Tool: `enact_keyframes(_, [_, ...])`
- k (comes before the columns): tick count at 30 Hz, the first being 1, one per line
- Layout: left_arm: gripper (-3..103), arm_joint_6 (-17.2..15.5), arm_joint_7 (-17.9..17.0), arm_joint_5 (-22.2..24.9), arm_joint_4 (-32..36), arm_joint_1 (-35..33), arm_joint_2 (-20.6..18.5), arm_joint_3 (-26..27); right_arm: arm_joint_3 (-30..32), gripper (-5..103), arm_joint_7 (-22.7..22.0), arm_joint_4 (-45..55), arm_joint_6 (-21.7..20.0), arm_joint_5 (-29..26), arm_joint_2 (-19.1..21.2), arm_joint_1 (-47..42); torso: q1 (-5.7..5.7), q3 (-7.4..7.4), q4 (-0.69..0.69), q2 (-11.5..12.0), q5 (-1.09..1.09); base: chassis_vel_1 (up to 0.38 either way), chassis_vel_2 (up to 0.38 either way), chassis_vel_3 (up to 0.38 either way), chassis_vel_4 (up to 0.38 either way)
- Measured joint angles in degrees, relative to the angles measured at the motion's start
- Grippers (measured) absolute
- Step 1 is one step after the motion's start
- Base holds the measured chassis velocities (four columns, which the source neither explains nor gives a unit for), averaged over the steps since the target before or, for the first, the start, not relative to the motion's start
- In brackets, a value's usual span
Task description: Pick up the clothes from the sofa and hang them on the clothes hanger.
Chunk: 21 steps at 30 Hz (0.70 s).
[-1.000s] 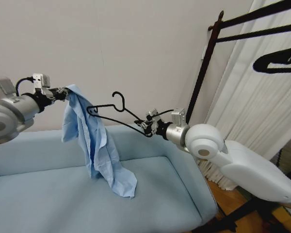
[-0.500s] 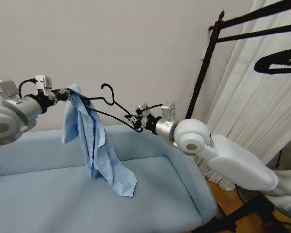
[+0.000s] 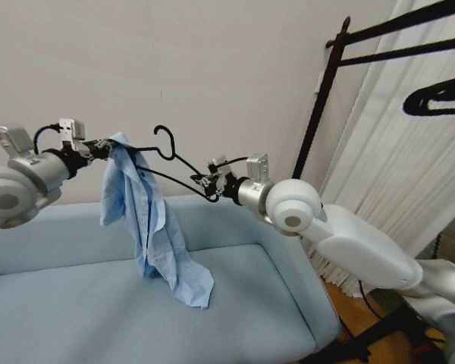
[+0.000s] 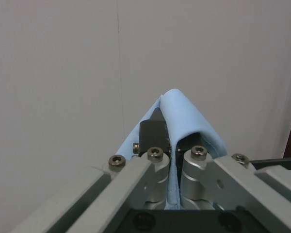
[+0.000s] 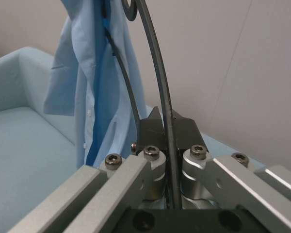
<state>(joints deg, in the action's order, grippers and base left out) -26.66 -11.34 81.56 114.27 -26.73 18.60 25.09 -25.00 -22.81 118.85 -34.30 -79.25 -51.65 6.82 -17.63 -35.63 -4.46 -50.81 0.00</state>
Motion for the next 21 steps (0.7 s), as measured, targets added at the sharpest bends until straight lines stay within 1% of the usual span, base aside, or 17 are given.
enact_keyframes(4, [0,0.0,0.06,0.06,1.3,0.17,-0.07,0.11,-1.07,2,-0.63,-1.17,0.4,0.15,-2.69,0.78,0.0,0.0,0.0,0.0,0.0,0.0,0.0,0.0,0.0])
enact_keyframes(5, [0,0.0,0.06,0.06,1.3,0.17,-0.07,0.11,-1.07,2,-0.63,-1.17,0.4,0.15,-2.69,0.78,0.0,0.0,0.0,0.0,0.0,0.0,0.0,0.0,0.0])
enact_keyframes(9, [0,0.0,-0.52,-0.16,3.86,-0.55,-0.39,1.06,-0.61,2,-2.0,-4.49,0.29,0.16,-5.07,2.37,0.0,0.0,0.01,0.0,0.0,0.0,0.0,0.0,0.0])
enact_keyframes(17, [0,0.02,-1.8,-0.36,6.43,-1.12,-0.13,1.75,-0.93,2,-2.5,-6.16,0.09,-0.39,-5.8,3.3,0.0,0.0,0.0,0.0,-0.01,0.0,0.0,0.0,0.0])
enact_keyframes(21, [0,0.03,-1.82,-0.35,7.42,-1.03,0.03,2.04,-1.28,2,-2.64,-6.54,0.46,-0.51,-5.84,2.88,0.0,0.0,0.0,0.0,0.0,0.0,0.0,0.0,0.0])
